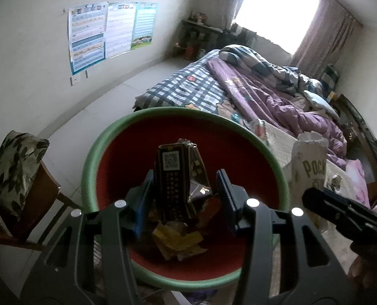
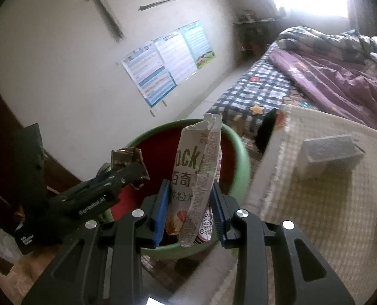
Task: Collect trash
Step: 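Open both grippers over the red bucket to drop the wrapper and box, then grasp the milk carton with the left gripper while the right gripper grasps crumpled foil paper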
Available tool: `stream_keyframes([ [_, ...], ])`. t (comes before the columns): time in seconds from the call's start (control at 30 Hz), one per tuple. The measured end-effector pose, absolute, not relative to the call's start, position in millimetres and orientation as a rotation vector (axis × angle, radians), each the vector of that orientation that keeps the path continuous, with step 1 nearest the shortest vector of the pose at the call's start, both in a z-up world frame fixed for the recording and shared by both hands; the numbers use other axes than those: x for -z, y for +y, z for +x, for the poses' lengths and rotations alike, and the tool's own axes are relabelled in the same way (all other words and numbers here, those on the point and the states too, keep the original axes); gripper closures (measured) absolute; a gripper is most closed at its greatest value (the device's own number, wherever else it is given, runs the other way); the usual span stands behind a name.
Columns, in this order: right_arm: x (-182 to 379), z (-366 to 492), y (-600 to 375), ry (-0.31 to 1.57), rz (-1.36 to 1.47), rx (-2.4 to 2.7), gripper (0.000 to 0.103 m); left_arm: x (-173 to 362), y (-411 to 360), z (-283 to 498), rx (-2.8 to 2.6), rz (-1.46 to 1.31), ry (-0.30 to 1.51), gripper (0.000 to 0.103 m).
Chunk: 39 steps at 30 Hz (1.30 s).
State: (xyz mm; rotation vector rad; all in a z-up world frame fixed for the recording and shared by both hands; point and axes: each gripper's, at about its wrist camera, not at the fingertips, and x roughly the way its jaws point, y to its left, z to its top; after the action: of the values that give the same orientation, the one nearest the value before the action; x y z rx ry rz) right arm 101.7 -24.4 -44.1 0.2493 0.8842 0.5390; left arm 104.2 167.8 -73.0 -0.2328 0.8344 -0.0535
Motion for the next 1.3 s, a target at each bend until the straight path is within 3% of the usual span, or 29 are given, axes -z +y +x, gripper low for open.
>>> stream_keyframes([
  [0.1,46,107,-15,0.894,0.251,-0.564,0.067,75,174,105,0.037,-0.241,0.839,0.057],
  [0.2,47,107,-15,0.886,0.269,-0.565,0.057,75,177,107,0.022,-0.255,0.841,0.040],
  [0.27,46,106,-16,0.881,0.276,-0.557,0.049,76,178,107,0.012,-0.257,0.836,0.036],
  [0.53,52,104,-85,0.841,0.370,-0.365,0.041,72,163,109,0.019,-0.224,0.835,0.034],
  [0.77,76,104,-226,0.804,0.475,0.115,0.036,67,137,109,0.064,-0.198,0.825,0.031],
  [1.13,143,134,-295,1.007,0.537,0.183,0.036,66,16,147,0.407,0.023,0.859,0.016],
  [1.17,142,131,-295,0.992,0.526,0.172,0.051,70,3,154,0.439,0.063,0.872,0.016],
  [1.2,143,129,-296,1.000,0.514,0.160,0.055,75,-10,162,0.467,0.102,0.887,0.016],
  [1.3,143,121,-301,0.989,0.544,0.106,0.056,87,-38,180,0.507,0.188,0.906,0.016],
])
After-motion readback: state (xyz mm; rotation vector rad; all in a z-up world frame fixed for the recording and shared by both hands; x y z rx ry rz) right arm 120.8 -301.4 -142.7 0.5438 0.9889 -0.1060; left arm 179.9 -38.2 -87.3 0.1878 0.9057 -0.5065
